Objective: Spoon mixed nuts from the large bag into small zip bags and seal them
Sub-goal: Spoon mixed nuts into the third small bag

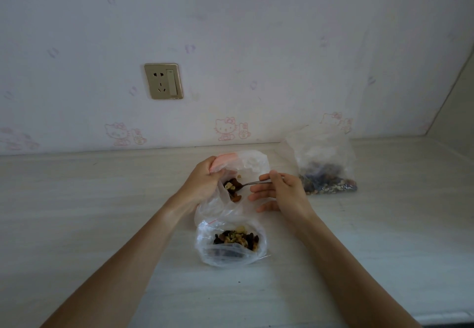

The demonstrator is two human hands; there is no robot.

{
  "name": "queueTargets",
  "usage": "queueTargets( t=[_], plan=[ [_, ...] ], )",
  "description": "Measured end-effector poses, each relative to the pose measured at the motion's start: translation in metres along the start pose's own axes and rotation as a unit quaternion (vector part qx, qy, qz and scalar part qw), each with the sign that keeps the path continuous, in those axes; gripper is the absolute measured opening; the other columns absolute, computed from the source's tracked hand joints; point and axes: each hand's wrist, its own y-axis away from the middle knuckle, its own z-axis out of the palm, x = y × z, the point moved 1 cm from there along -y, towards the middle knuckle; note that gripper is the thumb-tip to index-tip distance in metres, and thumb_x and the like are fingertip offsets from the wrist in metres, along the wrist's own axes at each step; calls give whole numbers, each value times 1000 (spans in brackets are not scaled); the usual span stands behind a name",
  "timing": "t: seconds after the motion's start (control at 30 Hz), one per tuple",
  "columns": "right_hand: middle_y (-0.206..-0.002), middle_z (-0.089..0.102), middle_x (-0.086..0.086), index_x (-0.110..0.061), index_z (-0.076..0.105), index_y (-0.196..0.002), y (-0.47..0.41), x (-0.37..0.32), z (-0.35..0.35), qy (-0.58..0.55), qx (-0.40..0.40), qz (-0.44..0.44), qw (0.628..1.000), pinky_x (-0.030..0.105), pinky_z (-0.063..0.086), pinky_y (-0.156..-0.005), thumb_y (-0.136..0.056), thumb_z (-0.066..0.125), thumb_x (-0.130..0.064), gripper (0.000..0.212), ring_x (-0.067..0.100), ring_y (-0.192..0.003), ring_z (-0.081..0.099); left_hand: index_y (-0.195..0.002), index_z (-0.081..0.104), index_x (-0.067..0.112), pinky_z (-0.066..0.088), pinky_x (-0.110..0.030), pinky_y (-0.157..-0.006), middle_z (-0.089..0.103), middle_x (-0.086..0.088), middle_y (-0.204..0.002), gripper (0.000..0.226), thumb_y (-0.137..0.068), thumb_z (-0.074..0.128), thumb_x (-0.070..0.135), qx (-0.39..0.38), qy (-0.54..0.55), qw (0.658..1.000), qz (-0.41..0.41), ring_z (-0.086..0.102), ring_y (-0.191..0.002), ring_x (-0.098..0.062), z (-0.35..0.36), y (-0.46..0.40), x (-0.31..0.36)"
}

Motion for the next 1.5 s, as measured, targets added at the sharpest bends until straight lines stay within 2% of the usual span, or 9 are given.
queueTargets(
  t=[0.37,0.6,0.77,0.87,1.0,1.13,1.27,1.37,1.5],
  plan=[
    [-90,77,24,7,63,-111,-2,1,-4,-40,-7,29,999,37,60,-53,-112,38,-25,40,36,-80,77,-121,66,28,56,-26,-93,79,5,-110,26,-107,53,10,-23,15,1000,0,74,-105,-5,-4,-4,-2],
    [-90,77,23,5,64,-111,4,-3,-8,-46,13,5,999,34,58,-50,-112,39,-25,39,35,-78,77,-122,67,37,56,-20,-79,74,16,-112,30,-94,74,29,5,-5,1000,-12,71,-102,-4,-21,0,3],
    [-89,77,22,5,65,-110,14,-9,-12,-37,15,-7,999,35,58,-50,-112,39,-24,39,34,-77,77,-137,58,33,49,-20,-90,64,18,-127,54,-89,82,28,7,-7,1000,-3,61,-116,0,-38,11,8],
    [-90,77,23,4,65,-111,23,-16,-18,-30,7,-20,999,36,59,-51,-112,38,-24,39,36,-80,77,-135,61,28,47,-24,-104,65,18,-132,50,-90,82,26,15,-19,999,22,59,-123,2,-46,21,12],
    [-92,76,24,3,66,-109,40,-28,-26,-26,-12,-43,999,37,60,-52,-112,39,-23,38,38,-83,76,-126,65,26,47,-18,-98,66,21,-127,35,-93,77,27,61,-78,992,84,58,-123,5,-51,44,16],
    [-93,75,27,2,67,-106,60,-40,-31,-34,-46,-63,996,38,58,-50,-111,40,-25,39,41,-82,75,-104,70,28,44,-7,-79,70,18,-103,14,-92,77,29,129,-181,956,190,64,-100,3,-47,79,21],
    [-92,73,30,4,67,-104,79,-41,-37,-28,-81,-63,994,37,56,-49,-111,42,-26,40,42,-79,74,-87,72,35,49,-15,-64,71,19,-76,16,-93,69,49,50,-233,961,142,67,-73,0,-43,104,23],
    [-91,73,31,5,67,-102,90,-35,-41,-20,-93,-49,994,36,56,-48,-110,42,-27,41,44,-77,74,-89,75,37,53,-26,-66,71,20,-75,25,-93,64,60,-7,-310,944,111,66,-70,3,-41,108,22],
    [-90,73,29,5,66,-105,98,-27,-46,22,-96,-40,994,38,58,-49,-109,41,-28,42,44,-79,74,-88,75,43,44,-21,-61,69,25,-74,23,-86,71,66,-38,-339,934,102,62,-71,9,-34,105,23]
  ],
)
